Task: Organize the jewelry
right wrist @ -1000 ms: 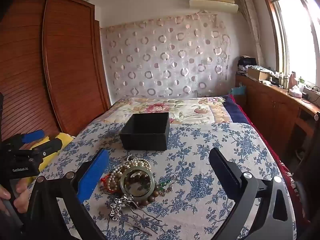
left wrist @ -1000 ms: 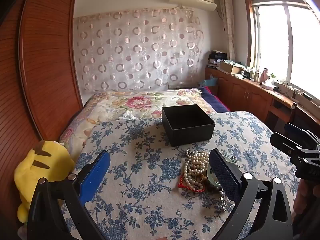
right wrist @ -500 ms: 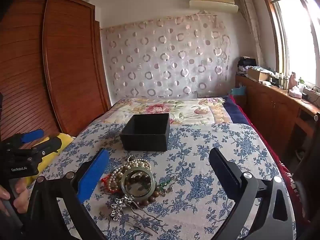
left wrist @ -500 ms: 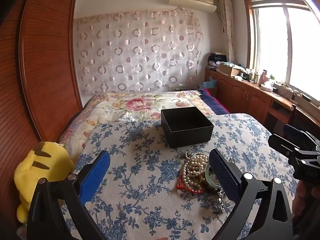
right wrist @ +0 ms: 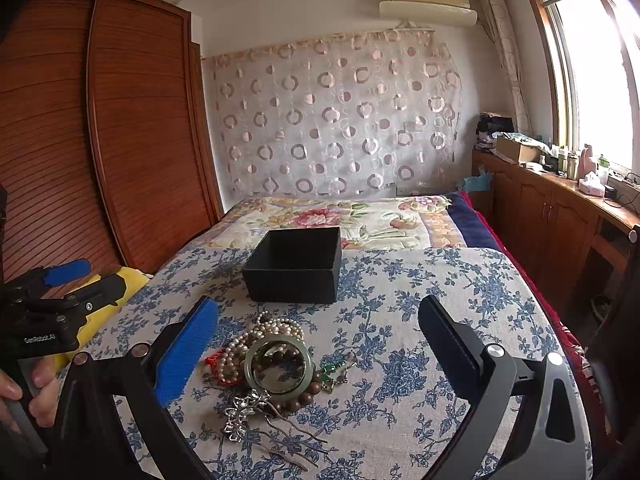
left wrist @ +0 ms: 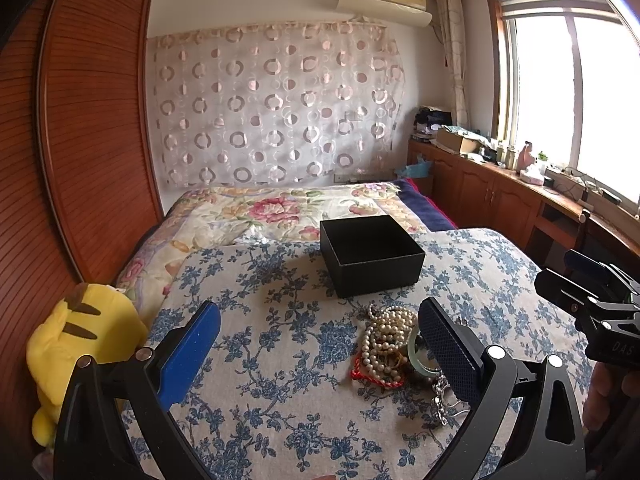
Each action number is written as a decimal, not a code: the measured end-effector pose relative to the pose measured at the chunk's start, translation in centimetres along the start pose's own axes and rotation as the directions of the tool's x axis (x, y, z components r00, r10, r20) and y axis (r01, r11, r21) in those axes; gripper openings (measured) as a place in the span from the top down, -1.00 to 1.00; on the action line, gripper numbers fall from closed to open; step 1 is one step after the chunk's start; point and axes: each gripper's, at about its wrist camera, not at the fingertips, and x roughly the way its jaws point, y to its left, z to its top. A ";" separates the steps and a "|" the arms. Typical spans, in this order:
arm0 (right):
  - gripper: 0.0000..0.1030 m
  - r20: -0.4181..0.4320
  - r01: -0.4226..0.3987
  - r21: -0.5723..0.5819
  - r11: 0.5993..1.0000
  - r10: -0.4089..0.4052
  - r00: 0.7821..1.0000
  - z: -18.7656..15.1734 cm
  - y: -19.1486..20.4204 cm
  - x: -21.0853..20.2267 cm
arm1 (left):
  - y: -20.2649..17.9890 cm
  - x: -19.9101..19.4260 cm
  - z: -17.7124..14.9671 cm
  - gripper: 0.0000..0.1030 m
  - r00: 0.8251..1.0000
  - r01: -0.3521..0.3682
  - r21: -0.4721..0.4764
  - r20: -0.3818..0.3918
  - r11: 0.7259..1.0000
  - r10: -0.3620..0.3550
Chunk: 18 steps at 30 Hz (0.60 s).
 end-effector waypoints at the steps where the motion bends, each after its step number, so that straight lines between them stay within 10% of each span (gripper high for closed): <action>1: -0.95 0.000 0.000 0.001 1.000 0.000 1.000 0.0 0.0 0.0 | 0.0 0.0 0.0 -0.86 1.000 0.000 0.000 0.000 1.000 0.000; 18: -0.95 0.002 -0.001 0.002 1.000 0.001 1.000 0.1 0.2 -0.2 | 0.1 -0.1 -0.1 -0.86 1.000 0.002 -0.003 0.005 1.000 -0.002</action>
